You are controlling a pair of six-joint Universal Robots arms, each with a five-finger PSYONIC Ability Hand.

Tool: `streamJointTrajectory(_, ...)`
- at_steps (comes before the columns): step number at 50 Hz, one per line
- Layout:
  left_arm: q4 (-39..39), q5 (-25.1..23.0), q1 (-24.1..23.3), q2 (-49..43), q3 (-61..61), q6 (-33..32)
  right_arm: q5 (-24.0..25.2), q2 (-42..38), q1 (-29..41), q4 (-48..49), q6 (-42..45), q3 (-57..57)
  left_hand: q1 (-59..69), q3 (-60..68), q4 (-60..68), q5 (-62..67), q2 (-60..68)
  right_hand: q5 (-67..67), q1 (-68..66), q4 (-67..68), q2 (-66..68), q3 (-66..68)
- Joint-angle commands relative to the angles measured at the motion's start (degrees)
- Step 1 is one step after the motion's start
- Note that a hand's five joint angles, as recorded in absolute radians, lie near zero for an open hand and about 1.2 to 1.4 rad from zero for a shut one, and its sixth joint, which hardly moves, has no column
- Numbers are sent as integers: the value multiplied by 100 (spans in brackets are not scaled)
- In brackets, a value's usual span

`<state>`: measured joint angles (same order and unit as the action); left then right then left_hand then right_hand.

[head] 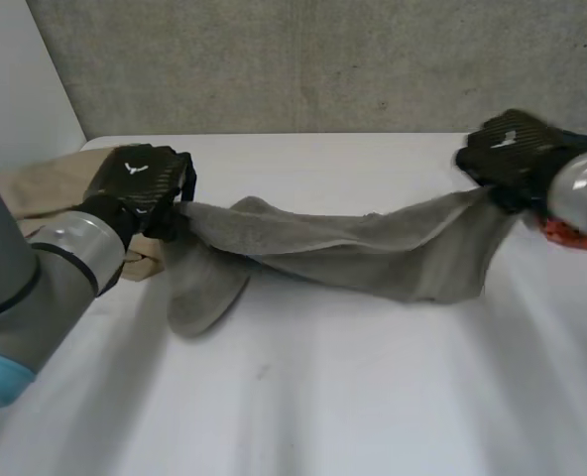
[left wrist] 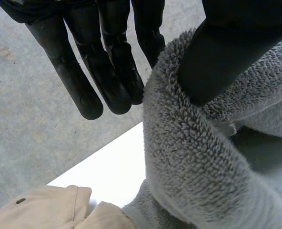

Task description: Fold the laundry.

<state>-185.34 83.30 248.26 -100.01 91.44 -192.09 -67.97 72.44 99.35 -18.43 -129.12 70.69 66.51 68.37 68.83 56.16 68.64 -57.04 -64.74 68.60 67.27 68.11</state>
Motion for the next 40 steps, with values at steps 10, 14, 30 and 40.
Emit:
streamJointTrajectory(10, 1300, -324, 47, -720, -346, -3, -269, 466, -30, -1208, 150, 1316, 1349, 1163, 1117, 1384, 1136, -1296, -1526, 1140, 1273, 1189)
streamJointTrajectory(14, 869, -306, 29, -1556, -899, -47, -805, -405, 260, -645, -192, 772, 1349, 1163, 1117, 1384, 1136, -1296, -1526, 1140, 1273, 1189)
streamJointTrajectory(30, -1864, -358, 29, -1927, -4064, 1190, -1852, -320, 568, 4751, -2864, -979, 1349, 1163, 1117, 1384, 1136, -1296, -1526, 1140, 1273, 1189)
streamJointTrajectory(40, -883, -622, 257, -626, -3160, 2044, -1396, 463, 497, 4254, -2829, 119, 1349, 1163, 1117, 1384, 1136, -1296, -1526, 1140, 1273, 1189)
